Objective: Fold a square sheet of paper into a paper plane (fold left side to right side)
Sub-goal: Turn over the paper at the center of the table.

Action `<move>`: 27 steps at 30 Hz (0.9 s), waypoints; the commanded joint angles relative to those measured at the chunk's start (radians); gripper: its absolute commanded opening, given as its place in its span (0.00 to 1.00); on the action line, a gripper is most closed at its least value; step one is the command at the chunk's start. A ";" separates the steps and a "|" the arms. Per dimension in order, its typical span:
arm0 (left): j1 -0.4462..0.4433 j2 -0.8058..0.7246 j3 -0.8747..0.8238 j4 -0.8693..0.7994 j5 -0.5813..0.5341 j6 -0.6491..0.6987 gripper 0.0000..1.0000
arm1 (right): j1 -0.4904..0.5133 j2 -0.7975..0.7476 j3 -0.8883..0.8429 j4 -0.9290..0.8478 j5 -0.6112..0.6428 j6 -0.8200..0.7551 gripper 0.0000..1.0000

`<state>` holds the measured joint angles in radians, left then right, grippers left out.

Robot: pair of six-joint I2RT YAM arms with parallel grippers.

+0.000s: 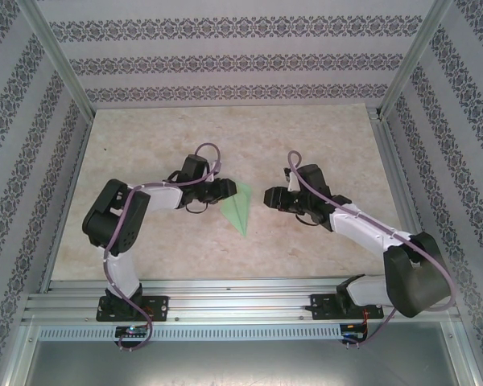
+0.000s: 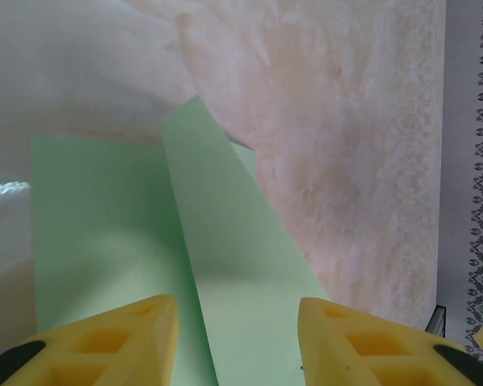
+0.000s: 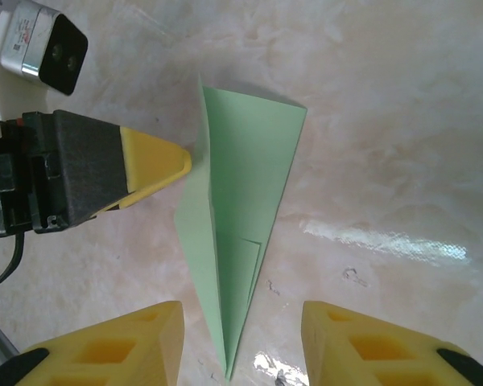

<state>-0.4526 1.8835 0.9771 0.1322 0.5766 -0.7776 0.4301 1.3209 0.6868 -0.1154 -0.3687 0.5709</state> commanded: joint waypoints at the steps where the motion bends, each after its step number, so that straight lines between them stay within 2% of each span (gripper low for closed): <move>1: -0.017 0.042 0.051 0.058 0.015 -0.019 0.43 | -0.021 -0.041 -0.024 0.064 -0.029 0.011 0.43; 12: -0.031 0.142 0.117 0.022 0.013 -0.002 0.37 | -0.051 -0.073 -0.091 0.127 -0.076 0.037 0.46; 19: -0.031 0.108 0.102 0.086 0.049 -0.012 0.13 | -0.054 -0.081 -0.124 0.208 -0.130 0.087 0.51; 23: -0.031 0.044 0.095 0.125 0.078 -0.015 0.07 | -0.055 -0.097 -0.158 0.289 -0.168 0.138 0.59; 27: -0.031 -0.058 0.089 0.166 0.086 -0.034 0.06 | -0.057 -0.127 -0.192 0.357 -0.193 0.193 0.74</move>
<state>-0.4744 1.9324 1.0672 0.1921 0.6315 -0.7967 0.3832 1.2304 0.5209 0.1284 -0.5179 0.7139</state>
